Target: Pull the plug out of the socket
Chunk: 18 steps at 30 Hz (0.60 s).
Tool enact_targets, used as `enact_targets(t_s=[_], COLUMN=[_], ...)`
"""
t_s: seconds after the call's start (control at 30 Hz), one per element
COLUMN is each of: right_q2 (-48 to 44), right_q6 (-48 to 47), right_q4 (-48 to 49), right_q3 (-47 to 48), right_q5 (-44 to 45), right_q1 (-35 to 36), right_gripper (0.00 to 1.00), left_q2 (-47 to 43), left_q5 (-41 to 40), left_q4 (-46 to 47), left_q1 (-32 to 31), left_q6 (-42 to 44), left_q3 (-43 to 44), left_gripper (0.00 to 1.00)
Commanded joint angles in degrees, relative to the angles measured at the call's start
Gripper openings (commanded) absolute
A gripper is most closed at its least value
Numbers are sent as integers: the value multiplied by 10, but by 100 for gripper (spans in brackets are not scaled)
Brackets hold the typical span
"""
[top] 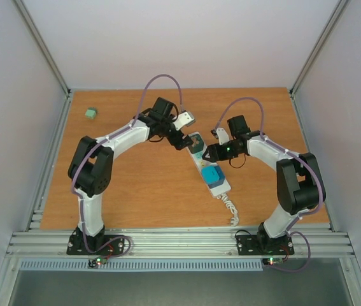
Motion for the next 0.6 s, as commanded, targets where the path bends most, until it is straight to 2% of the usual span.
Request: enact_targets(t_s=[0.0,0.13,0.33,0.57], right_q2=[18,20,24,35], right_q6=[-3,-2,0,-1], right_q4=[8,11,20,26], right_q3=[-1,-2,-5,-9], right_q5=[2,3,14,21], right_q1=[10,13,19,26], right_gripper=[57,54,50,46], left_q2=[22,35,56,70], left_q5=[5,1,-13,-9], left_q4=[20,20,18,50], left_q1=[-12,-18,-31,-36], left_q6=[-9,-15,-11,-16], left_q3=[-4,3,12,9], left_gripper=[96,100,99,88])
